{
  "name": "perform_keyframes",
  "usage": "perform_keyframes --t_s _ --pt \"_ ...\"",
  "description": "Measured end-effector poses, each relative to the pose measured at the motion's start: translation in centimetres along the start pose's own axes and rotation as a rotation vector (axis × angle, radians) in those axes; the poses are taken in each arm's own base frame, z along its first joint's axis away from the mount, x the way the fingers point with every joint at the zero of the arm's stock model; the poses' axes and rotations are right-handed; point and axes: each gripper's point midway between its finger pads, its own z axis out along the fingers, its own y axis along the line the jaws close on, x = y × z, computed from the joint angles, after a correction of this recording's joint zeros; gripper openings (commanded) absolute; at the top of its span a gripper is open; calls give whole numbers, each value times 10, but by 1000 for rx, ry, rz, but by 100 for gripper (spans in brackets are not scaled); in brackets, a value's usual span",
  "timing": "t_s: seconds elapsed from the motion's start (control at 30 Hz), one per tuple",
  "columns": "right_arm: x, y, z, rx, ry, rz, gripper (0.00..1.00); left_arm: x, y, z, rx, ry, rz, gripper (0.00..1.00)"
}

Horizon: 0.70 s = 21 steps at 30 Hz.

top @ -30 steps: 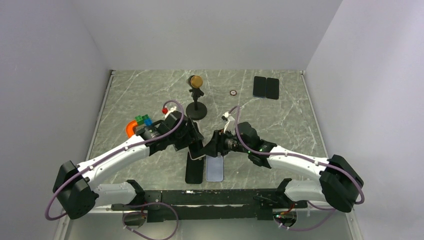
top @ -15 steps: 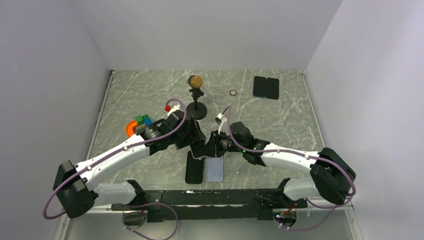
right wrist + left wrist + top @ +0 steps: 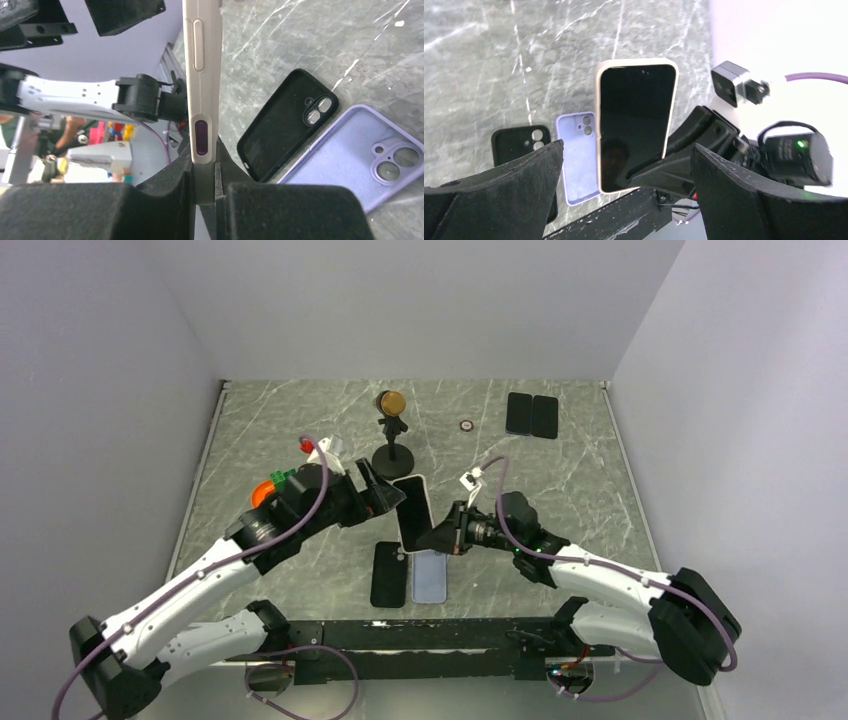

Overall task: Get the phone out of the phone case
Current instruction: Pick up the phone at the center of the board.

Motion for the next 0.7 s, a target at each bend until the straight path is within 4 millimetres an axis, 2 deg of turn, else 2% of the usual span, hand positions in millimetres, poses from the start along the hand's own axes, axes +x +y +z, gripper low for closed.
perform_keyframes --t_s 0.17,0.3,0.37,0.53,0.6,0.7 --pt "-22 10 -21 -68 -73 56 0 -12 -2 -9 151 -48 -8 98" --pt "-39 32 -33 -164 -122 53 0 -3 -1 2 254 -5 -13 94" --pt "-42 43 -36 -211 -123 54 0 3 -8 6 316 25 -8 90" --pt "-44 61 -37 -311 -109 71 0 8 -44 8 515 84 1 71" --pt "-42 62 -37 -335 -102 86 0 8 -54 6 578 92 1 61" --pt "-36 62 -35 -355 -83 111 0 8 -65 2 643 103 4 52"
